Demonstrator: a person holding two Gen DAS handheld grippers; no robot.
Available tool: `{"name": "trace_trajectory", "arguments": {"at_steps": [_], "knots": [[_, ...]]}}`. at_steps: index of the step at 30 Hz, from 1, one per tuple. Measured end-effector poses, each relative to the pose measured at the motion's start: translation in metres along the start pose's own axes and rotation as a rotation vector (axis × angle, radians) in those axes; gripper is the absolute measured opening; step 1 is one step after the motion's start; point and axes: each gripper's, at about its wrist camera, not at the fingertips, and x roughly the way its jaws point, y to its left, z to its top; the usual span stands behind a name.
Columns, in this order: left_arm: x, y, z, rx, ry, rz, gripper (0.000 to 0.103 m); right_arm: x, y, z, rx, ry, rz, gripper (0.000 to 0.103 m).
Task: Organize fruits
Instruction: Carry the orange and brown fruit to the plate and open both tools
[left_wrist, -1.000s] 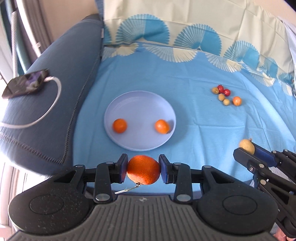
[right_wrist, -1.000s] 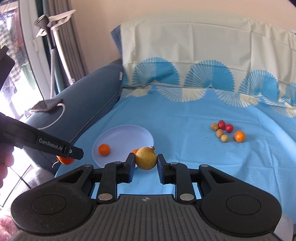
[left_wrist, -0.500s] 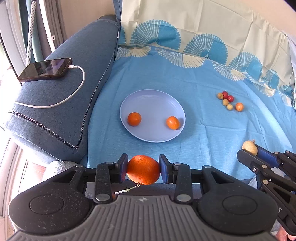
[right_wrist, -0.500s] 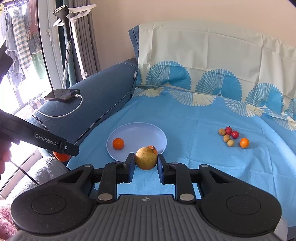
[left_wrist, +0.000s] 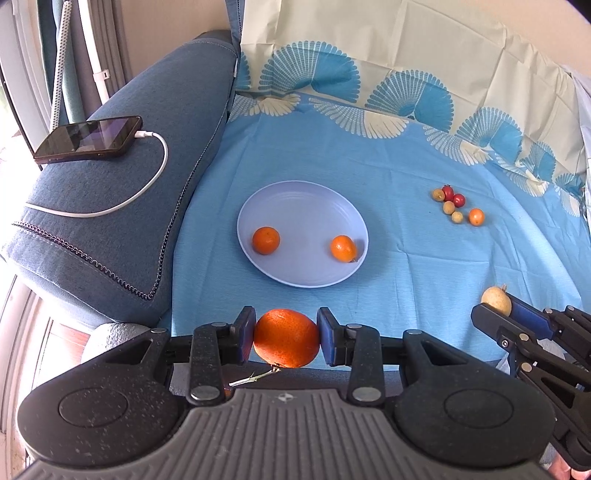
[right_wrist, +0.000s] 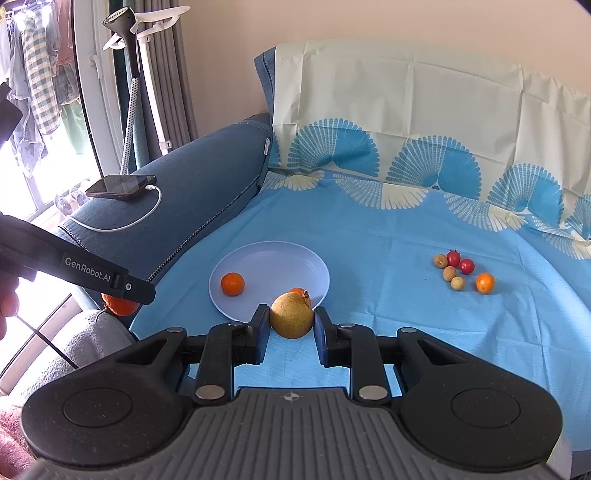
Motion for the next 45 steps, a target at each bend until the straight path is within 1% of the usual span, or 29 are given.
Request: {"name": "trace_trajectory", "arguments": {"at_steps": [13,23,27,34,38,45], "knots": [[0.017,0.013,0.017,-0.033,0.01,0.019,0.04,0.021,-0.001,0.009,0.007,0.018,0.004,0.026],[0.047,0.019,0.048,-0.033,0.012,0.05,0.04,0.063,-0.002,0.022,0.001,0.049,0.011,0.026],[0.068,0.019,0.06,-0.028,0.029,0.058,0.04,0.089,-0.002,0.026,-0.01,0.066,0.02,0.026],[0.118,0.022,0.075,-0.029,0.087,0.084,0.04,0.139,0.0,0.029,-0.025,0.12,0.048,0.026],[0.144,0.022,0.085,-0.018,0.1,0.101,0.04,0.167,0.004,0.03,-0.064,0.139,0.065,0.026],[0.185,0.015,0.095,0.017,0.113,0.136,0.04,0.209,0.004,0.028,-0.08,0.175,0.079,0.026]]}}
